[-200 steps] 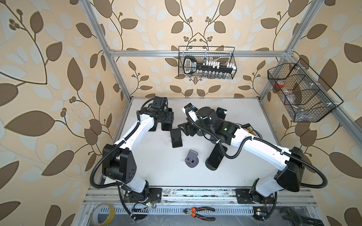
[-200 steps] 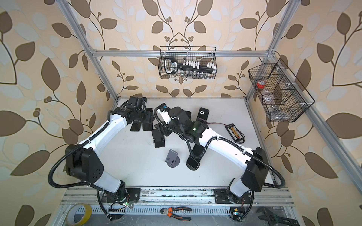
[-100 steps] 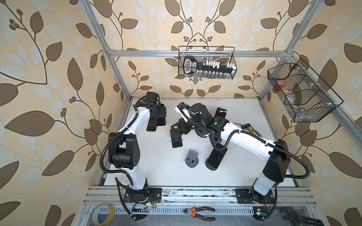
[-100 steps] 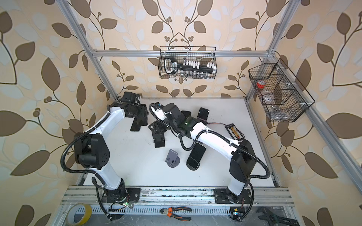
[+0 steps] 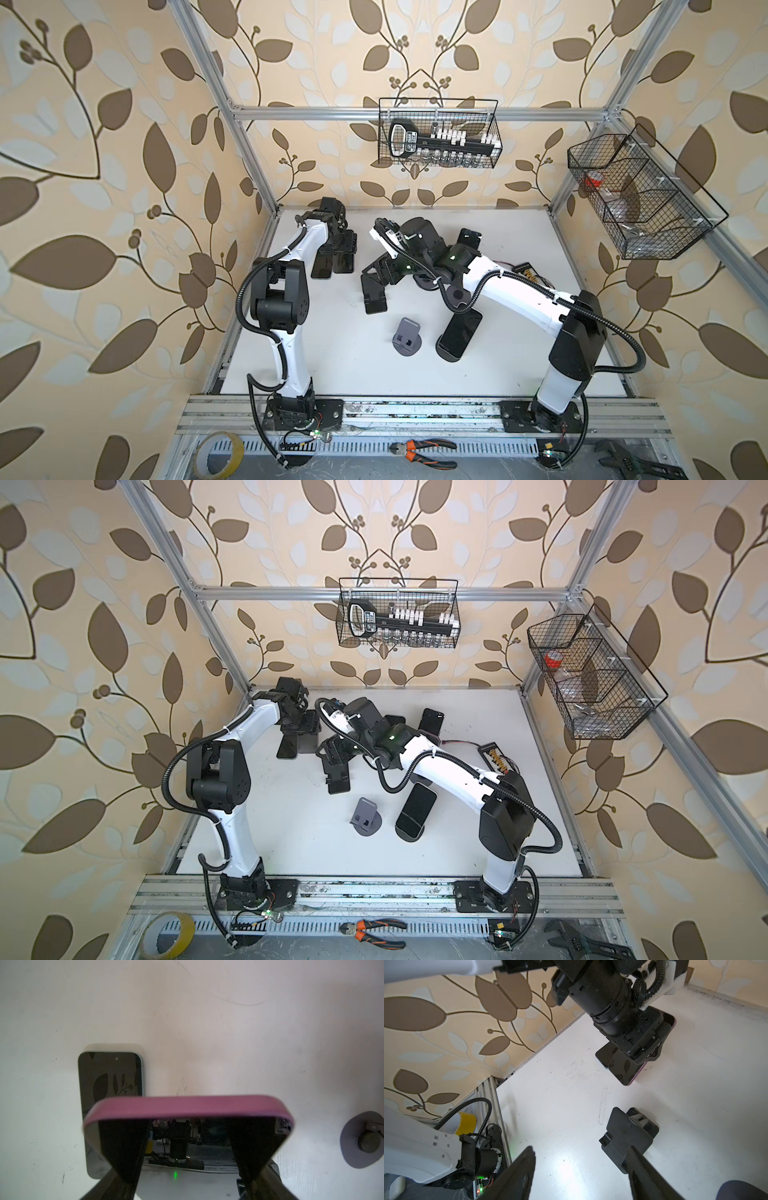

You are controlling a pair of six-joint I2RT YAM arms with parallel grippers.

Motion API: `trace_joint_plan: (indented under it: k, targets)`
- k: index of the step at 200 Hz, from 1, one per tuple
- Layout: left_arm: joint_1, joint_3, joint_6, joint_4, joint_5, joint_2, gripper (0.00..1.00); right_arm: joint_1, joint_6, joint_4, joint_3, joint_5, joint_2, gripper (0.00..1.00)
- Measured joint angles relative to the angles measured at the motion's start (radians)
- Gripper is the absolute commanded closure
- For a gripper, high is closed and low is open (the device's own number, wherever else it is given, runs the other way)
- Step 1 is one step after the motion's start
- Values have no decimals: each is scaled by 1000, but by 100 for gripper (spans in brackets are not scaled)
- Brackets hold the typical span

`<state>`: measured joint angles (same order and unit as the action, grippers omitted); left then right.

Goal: Remove the phone from the phone stand
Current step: Place the phone at the top-left of the table.

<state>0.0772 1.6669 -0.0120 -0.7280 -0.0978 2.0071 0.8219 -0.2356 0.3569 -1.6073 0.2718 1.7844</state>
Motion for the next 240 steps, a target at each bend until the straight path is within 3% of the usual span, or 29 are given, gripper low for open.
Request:
trace_joint_plan:
  k: [92,240]
  targets:
    - [0,91,40,-62,17,140,40,-9,0,14,-11,18,27,30]
    - [16,140,59,-111,49,214,38,-9,-15,27,-16,33,32,30]
